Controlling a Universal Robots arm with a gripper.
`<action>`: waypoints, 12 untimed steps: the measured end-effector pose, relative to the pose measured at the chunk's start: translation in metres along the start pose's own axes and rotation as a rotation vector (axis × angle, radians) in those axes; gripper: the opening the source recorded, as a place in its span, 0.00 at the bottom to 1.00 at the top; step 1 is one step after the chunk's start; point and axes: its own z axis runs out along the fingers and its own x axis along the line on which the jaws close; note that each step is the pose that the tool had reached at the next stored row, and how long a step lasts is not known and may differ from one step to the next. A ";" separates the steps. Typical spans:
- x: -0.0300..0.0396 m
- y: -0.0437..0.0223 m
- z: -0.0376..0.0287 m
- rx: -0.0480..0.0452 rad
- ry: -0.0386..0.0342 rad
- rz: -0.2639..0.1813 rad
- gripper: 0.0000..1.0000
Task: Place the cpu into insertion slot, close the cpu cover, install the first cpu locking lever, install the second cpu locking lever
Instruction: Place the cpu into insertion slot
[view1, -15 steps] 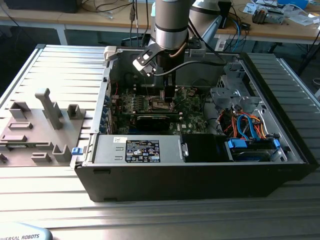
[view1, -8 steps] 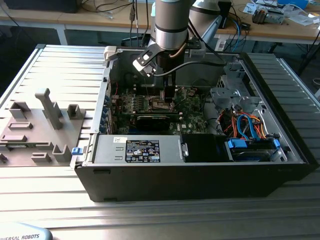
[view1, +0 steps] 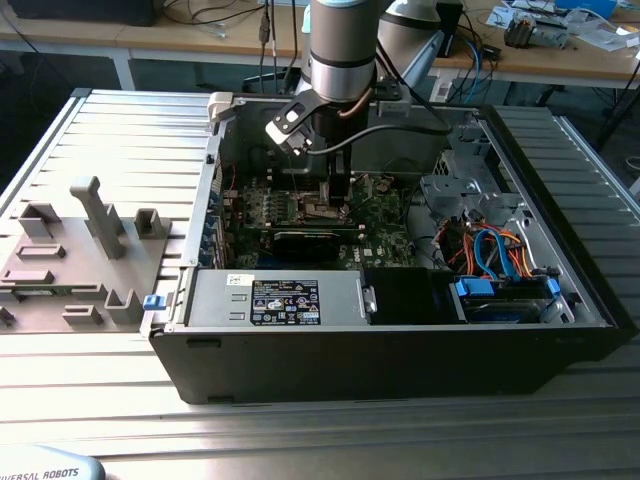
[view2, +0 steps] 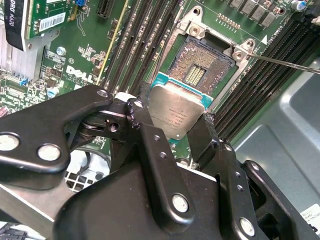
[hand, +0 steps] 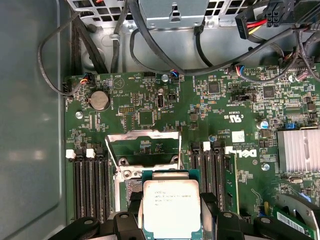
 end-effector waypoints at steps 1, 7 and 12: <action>0.0000 0.0000 0.0002 0.0000 0.0001 0.000 0.54; 0.0000 -0.0001 0.0010 0.0000 0.0000 0.000 0.54; 0.0000 -0.0001 0.0018 0.0000 0.0000 0.000 0.54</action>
